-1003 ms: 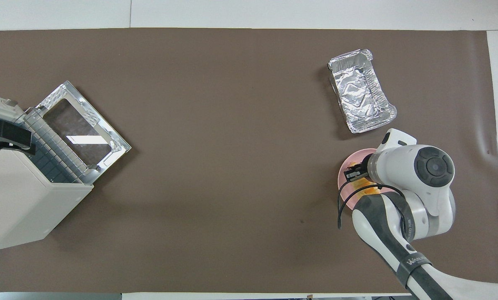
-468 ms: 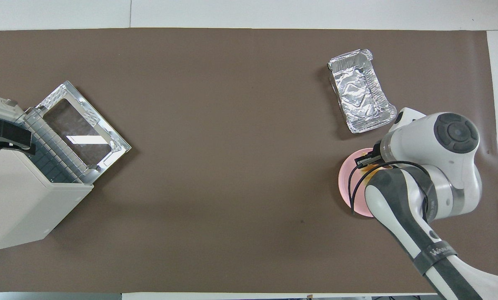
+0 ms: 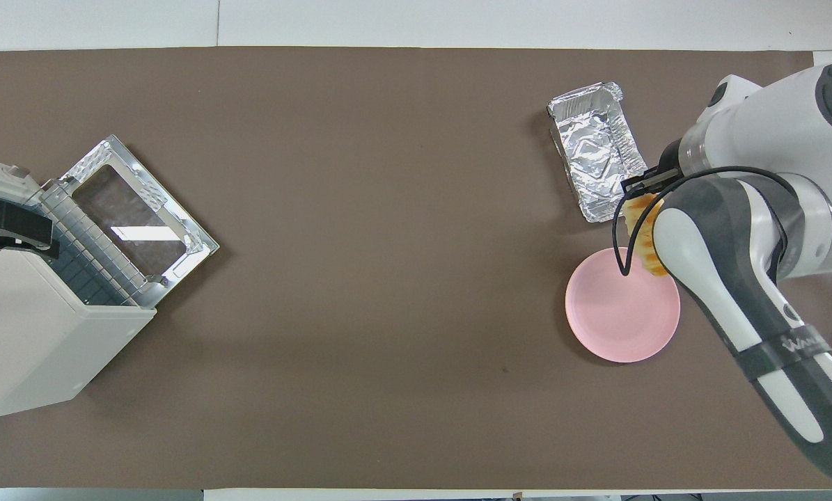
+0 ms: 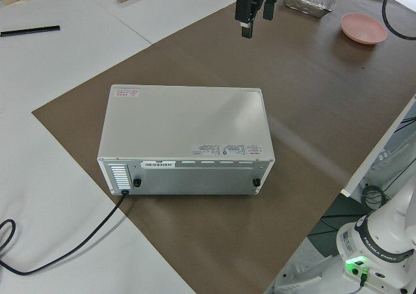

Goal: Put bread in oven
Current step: 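Lift the bread with the right gripper and carry it to the foil tray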

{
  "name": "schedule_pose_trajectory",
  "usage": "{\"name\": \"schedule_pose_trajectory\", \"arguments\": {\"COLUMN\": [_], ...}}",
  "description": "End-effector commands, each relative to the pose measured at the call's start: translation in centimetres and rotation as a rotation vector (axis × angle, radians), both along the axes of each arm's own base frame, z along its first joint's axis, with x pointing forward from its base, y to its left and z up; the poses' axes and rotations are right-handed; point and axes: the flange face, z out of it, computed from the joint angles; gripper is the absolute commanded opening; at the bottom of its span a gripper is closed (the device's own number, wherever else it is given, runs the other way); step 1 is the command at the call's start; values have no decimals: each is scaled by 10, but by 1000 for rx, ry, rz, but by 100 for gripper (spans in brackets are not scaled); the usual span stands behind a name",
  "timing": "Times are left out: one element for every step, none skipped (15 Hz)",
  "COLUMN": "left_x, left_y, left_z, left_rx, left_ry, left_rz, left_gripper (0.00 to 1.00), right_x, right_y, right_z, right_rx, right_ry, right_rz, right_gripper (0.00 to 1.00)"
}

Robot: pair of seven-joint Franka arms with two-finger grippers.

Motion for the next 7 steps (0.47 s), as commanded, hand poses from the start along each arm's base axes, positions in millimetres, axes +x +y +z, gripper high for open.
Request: {"name": "schedule_pose_trajectory", "arguments": {"left_x": [-8, -8, -8, -8, -8, -8, -8], "left_y": [1, 1, 1, 1, 1, 1, 1], "left_z": [2, 2, 2, 2, 2, 2, 2], "left_rx": [-14, -14, -14, -14, -14, -14, -14], "left_ry": [3, 0, 0, 0, 2, 2, 2], "left_rz": [12, 12, 12, 12, 12, 12, 12], "left_gripper": [100, 100, 100, 100, 100, 100, 100], "right_x": [76, 94, 106, 113, 120, 130, 137], "right_y": [-7, -6, -4, 3, 12, 12, 18], "right_z": [-15, -17, -24, -31, -36, -45, -51], "right_rx": [27, 33, 12, -9, -14, -21, -30], "right_ry": [45, 41, 30, 21, 9, 0, -31], "right_rz": [8, -2, -15, -27, -41, -50, -51], "right_gripper": [0, 0, 0, 0, 0, 0, 0]}}
